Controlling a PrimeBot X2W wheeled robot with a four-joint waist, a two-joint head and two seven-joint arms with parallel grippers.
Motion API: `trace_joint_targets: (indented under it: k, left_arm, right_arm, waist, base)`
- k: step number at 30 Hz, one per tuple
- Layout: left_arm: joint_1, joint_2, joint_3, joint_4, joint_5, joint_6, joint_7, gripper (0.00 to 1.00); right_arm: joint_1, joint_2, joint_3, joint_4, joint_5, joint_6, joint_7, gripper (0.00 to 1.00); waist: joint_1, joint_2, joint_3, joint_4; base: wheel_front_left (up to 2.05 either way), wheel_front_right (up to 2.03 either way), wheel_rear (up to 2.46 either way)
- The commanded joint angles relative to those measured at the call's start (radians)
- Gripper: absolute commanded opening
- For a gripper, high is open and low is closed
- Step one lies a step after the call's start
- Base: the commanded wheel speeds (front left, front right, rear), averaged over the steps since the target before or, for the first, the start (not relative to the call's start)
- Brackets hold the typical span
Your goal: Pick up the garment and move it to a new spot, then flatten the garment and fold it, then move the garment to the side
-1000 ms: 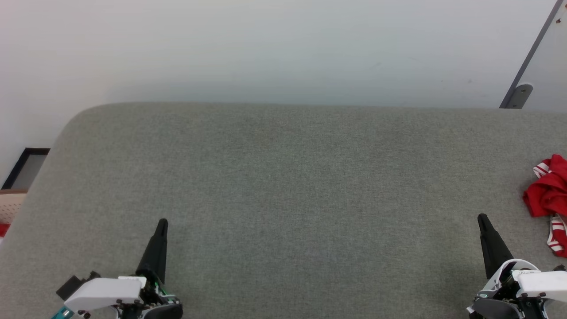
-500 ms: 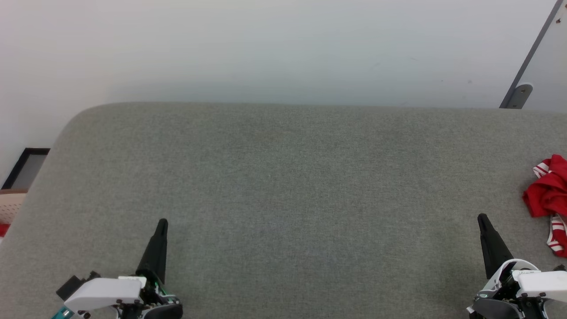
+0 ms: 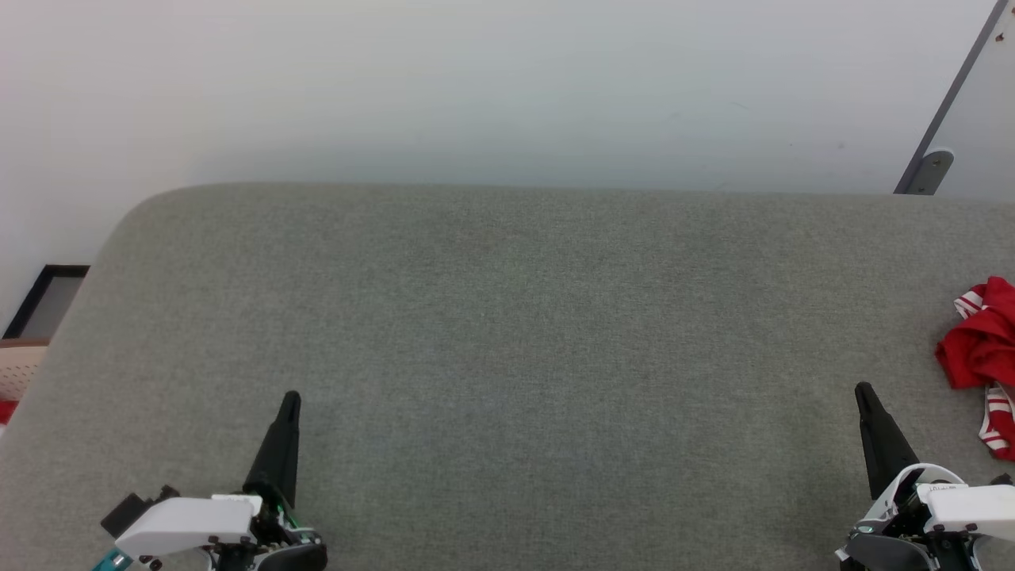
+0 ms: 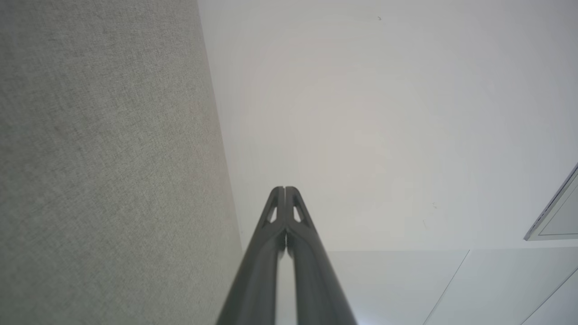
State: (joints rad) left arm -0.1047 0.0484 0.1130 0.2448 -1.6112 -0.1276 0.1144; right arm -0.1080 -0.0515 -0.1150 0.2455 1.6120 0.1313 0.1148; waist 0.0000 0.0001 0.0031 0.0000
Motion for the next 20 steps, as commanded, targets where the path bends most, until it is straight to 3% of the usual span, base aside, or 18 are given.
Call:
trace_joint_targets:
  k: [1, 20]
  left_arm:
    - [-0.01, 0.0, 0.002, 0.001, -0.003, -0.006, 0.003, 0.0]
    - [-0.01, 0.0, 0.002, 0.001, -0.003, -0.006, 0.003, 0.0]
  right_arm:
    - [-0.001, 0.004, 0.001, -0.003, 0.002, -0.001, 0.002, 0.0]
    - [-0.001, 0.004, 0.001, -0.003, 0.002, -0.001, 0.002, 0.0]
  waist:
    - [0.0, -0.0001, 0.0, 0.0]
    - [0.0, -0.0001, 0.0, 0.0]
  base:
    - [0.0, 0.0, 0.0]
    - [0.0, 0.0, 0.0]
